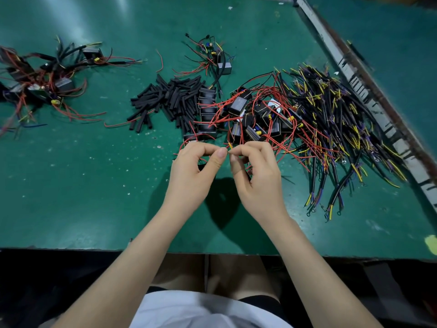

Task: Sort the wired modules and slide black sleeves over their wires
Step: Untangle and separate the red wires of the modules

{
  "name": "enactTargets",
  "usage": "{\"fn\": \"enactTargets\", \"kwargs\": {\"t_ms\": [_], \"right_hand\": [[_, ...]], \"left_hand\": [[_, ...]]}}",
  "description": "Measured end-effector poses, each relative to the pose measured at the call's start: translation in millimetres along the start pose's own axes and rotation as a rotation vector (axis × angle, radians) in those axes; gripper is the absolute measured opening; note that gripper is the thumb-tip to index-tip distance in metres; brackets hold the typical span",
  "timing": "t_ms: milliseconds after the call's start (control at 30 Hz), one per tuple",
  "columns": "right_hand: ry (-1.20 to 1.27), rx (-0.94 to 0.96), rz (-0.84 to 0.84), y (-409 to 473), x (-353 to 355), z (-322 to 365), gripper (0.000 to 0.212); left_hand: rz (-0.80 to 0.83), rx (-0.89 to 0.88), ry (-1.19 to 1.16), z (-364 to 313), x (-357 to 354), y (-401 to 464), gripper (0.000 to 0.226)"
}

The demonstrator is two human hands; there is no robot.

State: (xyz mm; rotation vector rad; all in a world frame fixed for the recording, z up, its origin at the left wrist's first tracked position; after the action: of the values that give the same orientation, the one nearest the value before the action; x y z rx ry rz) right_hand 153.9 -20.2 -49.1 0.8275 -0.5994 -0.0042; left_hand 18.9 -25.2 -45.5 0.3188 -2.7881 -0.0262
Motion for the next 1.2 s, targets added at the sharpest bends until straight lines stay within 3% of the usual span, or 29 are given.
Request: {"fn": "enactTargets", "kwargs": {"t_ms": [267,433,1200], "right_hand": [[0.051,-0.033,0.021,-1,0,-1,0.012],[0.029,-0.054,0.038,0,2,-1,0.011],[0.068,-0.118,0.089,9,-1,-3,0.011]], "left_hand": [[0.008,-0.057,-0.046,1,-1,-1,0.023],[0.033,0.006,-0.068,3,-1,1,0.014],[0.047,0.044,-0.129,8,2,5,0.012]]}}
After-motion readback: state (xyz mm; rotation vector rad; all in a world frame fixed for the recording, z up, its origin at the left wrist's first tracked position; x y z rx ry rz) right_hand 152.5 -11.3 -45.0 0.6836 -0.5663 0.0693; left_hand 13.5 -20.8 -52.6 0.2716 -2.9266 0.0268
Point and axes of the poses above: each hand's wrist, its own y-axis towards the middle knuckle, its own x-axis out of the back of the hand, z = x × y, the point moved 2 cm from there along y, towards the middle knuckle, and after that the axes turned 13 degrees about x, right-handed, at the moved point
